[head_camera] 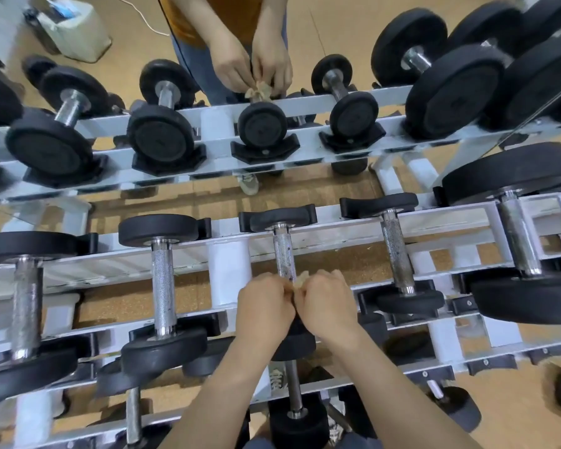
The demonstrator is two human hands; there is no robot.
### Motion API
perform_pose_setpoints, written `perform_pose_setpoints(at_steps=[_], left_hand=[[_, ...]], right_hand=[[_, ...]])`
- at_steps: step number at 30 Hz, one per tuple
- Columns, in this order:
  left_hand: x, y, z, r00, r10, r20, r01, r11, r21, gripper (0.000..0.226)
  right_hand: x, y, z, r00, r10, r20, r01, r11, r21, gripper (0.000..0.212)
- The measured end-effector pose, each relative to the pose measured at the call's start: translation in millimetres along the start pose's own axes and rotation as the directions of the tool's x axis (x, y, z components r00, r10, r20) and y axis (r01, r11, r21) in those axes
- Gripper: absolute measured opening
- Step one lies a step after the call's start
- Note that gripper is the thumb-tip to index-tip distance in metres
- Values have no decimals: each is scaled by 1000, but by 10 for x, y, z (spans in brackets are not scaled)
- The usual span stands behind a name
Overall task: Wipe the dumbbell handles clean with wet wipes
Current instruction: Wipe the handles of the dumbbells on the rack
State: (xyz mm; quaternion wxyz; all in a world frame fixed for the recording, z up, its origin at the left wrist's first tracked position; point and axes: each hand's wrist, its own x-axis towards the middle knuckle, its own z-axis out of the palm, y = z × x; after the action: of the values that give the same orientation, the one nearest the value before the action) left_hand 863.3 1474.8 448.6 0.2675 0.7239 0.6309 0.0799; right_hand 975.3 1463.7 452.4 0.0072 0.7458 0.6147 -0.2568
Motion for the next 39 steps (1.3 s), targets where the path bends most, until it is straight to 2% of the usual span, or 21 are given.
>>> perform_pose_setpoints(at_steps=[2,6,7,9,11,15,18,20,23,25,27,29,31,33,35,37,39], left_hand=[[-48,63,-50,989,-50,139,39,996,83,16],[89,206,-151,959,-73,275,20,981,191,13],[117,273,-150,955,-61,290,-4,976,217,18],[116,430,-93,949,-32,313,-53,964,262,23],[105,538,32,945,-57,321,-40,957,287,12],[74,614,85,944,-154,292,47,938,343,20],[-95,513,-53,956,-216,197,143,933,330,28],[-259,398,-149,945,-290,149,223,909,351,24],[-496,386,-246,937,-341,80,314,918,242,23],[-640,502,-287,939,-338,58,341,938,-56,20],[-796,692,-339,947,-308,95,317,836,-448,17],[-934,877,-358,956,-263,131,282,698,-658,20],[-1018,1039,-306,959,-251,130,260,603,-754,18],[-1051,1181,-205,949,-302,89,232,479,-846,16],[-1035,1301,-84,898,-435,65,194,259,-946,26],[-981,1408,29,850,-519,94,158,80,-984,21],[-916,1519,129,841,-530,111,163,51,-985,16]], right_hand=[[-39,40,-66,993,0,115,2,1000,-17,19],[8,123,-141,945,-57,323,57,998,8,23],[-3,167,-151,941,-65,332,54,998,44,21],[-82,316,-129,968,-73,238,41,990,136,19],[-209,505,-43,988,-61,141,18,958,286,23],[-373,709,116,982,-77,170,-23,854,520,47],[-433,740,70,978,-83,192,-50,799,600,50],[-476,793,14,973,-94,212,-64,768,637,52],[-575,848,-120,954,-139,266,-119,640,759,54],[-648,896,-249,929,-152,336,-245,425,871,54],[-734,966,-393,887,-213,410,-363,227,904,56],[-817,1047,-543,863,-270,427,-400,150,904,47],[-866,1135,-663,892,-229,391,-392,42,919,30],[-907,1261,-770,922,-112,370,-382,-121,916,23],[-946,1419,-848,920,-70,385,-388,-284,877,28],[-985,1591,-897,921,-79,381,-382,-367,848,40],[-995,1747,-930,924,-95,371,-375,-423,825,38]])
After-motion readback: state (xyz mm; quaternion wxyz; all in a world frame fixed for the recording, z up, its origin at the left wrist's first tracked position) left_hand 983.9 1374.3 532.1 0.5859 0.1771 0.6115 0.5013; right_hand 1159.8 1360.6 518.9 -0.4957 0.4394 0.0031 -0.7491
